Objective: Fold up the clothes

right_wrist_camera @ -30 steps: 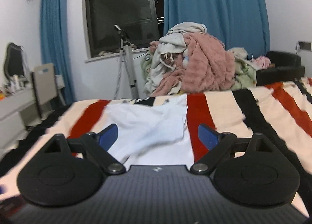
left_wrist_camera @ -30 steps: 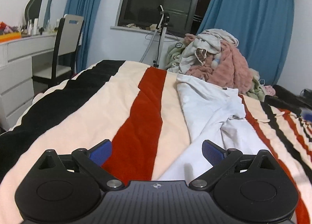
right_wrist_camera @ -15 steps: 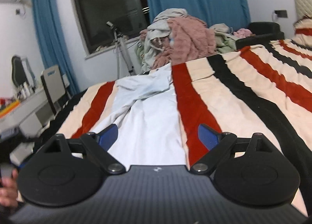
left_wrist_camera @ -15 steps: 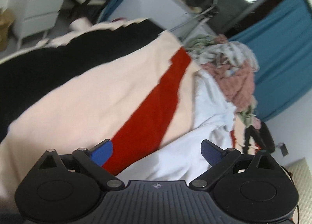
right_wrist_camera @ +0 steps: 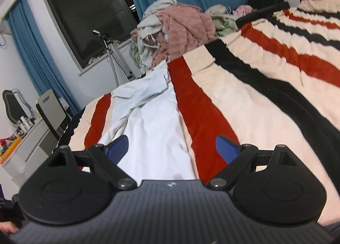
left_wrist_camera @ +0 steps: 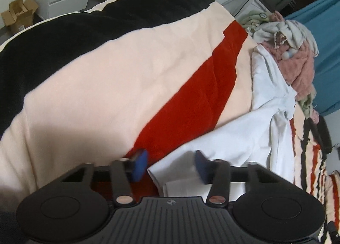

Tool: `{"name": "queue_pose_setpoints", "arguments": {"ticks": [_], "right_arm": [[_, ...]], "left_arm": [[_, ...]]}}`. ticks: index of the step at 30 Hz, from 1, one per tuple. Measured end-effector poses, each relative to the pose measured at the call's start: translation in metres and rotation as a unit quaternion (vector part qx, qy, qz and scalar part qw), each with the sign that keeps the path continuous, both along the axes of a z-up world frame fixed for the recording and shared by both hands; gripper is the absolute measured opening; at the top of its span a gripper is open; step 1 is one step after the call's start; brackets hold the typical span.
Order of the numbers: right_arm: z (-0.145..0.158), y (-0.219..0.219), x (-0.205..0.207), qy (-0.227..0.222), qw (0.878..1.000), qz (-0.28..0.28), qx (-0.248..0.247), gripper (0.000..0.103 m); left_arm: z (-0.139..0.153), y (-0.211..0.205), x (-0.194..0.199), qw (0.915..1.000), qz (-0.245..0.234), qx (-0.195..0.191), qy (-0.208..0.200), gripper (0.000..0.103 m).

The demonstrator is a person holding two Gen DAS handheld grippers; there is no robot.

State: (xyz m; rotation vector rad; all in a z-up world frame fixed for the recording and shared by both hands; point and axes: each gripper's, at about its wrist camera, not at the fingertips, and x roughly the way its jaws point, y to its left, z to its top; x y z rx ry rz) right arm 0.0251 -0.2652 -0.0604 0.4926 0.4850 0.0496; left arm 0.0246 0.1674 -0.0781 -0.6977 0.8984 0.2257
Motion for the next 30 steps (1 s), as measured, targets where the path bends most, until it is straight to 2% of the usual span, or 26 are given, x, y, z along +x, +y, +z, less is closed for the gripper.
{"name": "queue_pose_setpoints", "arguments": {"ticks": [2, 4, 7, 9, 11, 12, 14, 17, 18, 21, 22, 24, 25, 26, 27, 29, 30], "right_arm": [[-0.001, 0.001, 0.001, 0.004, 1.000, 0.002, 0.002, 0.090], [-0.001, 0.000, 0.001, 0.006, 1.000, 0.004, 0.004, 0.090], [-0.001, -0.001, 0.000, 0.007, 1.000, 0.003, 0.008, 0.090], [-0.001, -0.004, -0.002, 0.007, 1.000, 0.002, 0.015, 0.090], [-0.001, -0.007, -0.002, 0.005, 1.000, 0.001, 0.024, 0.090], [-0.001, -0.008, -0.003, 0.005, 1.000, -0.001, 0.027, 0.090], [-0.001, -0.012, -0.004, 0.003, 0.999, -0.005, 0.038, 0.090], [-0.001, -0.018, -0.005, 0.000, 0.999, -0.015, 0.050, 0.090], [-0.001, -0.020, -0.005, -0.001, 0.998, -0.018, 0.053, 0.090], [-0.004, -0.026, -0.005, 0.005, 0.998, -0.020, 0.067, 0.090], [-0.006, -0.029, -0.004, 0.010, 0.997, -0.020, 0.074, 0.090], [-0.010, -0.032, -0.001, 0.022, 0.996, -0.018, 0.089, 0.090], [-0.015, -0.034, 0.001, 0.032, 0.994, -0.014, 0.102, 0.090], [-0.020, -0.036, 0.004, 0.045, 0.992, -0.007, 0.118, 0.090], [-0.025, -0.038, 0.007, 0.059, 0.989, 0.000, 0.135, 0.091], [-0.037, -0.042, 0.015, 0.089, 0.980, 0.019, 0.176, 0.091], [-0.044, -0.043, 0.019, 0.107, 0.973, 0.031, 0.201, 0.091]], "left_arm": [[0.003, -0.008, -0.002, 0.9995, -0.012, 0.027, 0.009, 0.005], [0.008, -0.016, -0.005, 0.9983, -0.019, 0.055, 0.008, 0.005], [0.032, -0.038, -0.019, 0.9893, -0.036, 0.136, -0.040, 0.004], [0.053, -0.064, -0.033, 0.9733, -0.062, 0.200, -0.094, 0.004], [0.074, -0.096, -0.056, 0.9489, -0.097, 0.258, -0.153, 0.004], [0.081, -0.111, -0.066, 0.9390, -0.115, 0.272, -0.176, 0.004], [0.096, -0.145, -0.086, 0.9180, -0.158, 0.289, -0.220, 0.004], [0.103, -0.194, -0.112, 0.8876, -0.242, 0.290, -0.264, 0.004], [0.100, -0.209, -0.119, 0.8797, -0.270, 0.287, -0.266, 0.004], [0.079, -0.246, -0.121, 0.8673, -0.333, 0.279, -0.243, 0.004], [0.071, -0.251, -0.118, 0.8669, -0.346, 0.277, -0.228, 0.004], [0.058, -0.247, -0.107, 0.8780, -0.368, 0.238, -0.194, 0.008], [0.051, -0.245, -0.102, 0.8825, -0.378, 0.218, -0.176, 0.013], [0.051, -0.233, -0.095, 0.8929, -0.365, 0.202, -0.169, 0.027], [0.050, -0.221, -0.088, 0.9029, -0.352, 0.186, -0.163, 0.035], [0.050, -0.197, -0.074, 0.9213, -0.324, 0.154, -0.149, 0.065], [0.049, -0.185, -0.066, 0.9297, -0.311, 0.138, -0.142, 0.070]]}}
